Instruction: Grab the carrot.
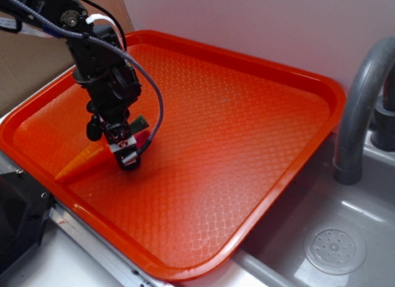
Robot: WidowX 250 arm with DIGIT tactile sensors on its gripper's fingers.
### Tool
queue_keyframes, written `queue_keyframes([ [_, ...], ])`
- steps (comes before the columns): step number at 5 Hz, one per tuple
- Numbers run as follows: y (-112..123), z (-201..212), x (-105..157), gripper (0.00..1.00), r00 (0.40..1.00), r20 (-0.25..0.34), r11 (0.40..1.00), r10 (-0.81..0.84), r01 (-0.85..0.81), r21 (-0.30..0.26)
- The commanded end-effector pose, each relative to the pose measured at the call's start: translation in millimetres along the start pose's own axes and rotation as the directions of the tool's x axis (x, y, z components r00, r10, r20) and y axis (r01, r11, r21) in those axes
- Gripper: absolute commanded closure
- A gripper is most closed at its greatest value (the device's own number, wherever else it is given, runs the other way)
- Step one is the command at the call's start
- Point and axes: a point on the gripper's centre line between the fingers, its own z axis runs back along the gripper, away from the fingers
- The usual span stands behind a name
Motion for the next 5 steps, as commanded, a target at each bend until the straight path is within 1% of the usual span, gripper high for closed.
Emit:
queue_keyframes([
  [1, 22, 68, 19, 1.00, 0.989, 0.035, 0.989, 0.144, -0.145, 0.028],
  [2, 27, 120, 31, 1.00, 0.964, 0.110, 0.969, 0.242, -0.245, 0.020],
  [3, 28, 171, 31, 1.00, 0.943, 0.180, 0.958, 0.280, -0.285, 0.007],
  [4, 33, 216, 24, 1.00, 0.906, 0.249, 0.938, 0.342, -0.346, -0.028],
  [5, 34, 204, 37, 1.00, 0.940, 0.175, 0.956, 0.293, -0.291, -0.039],
])
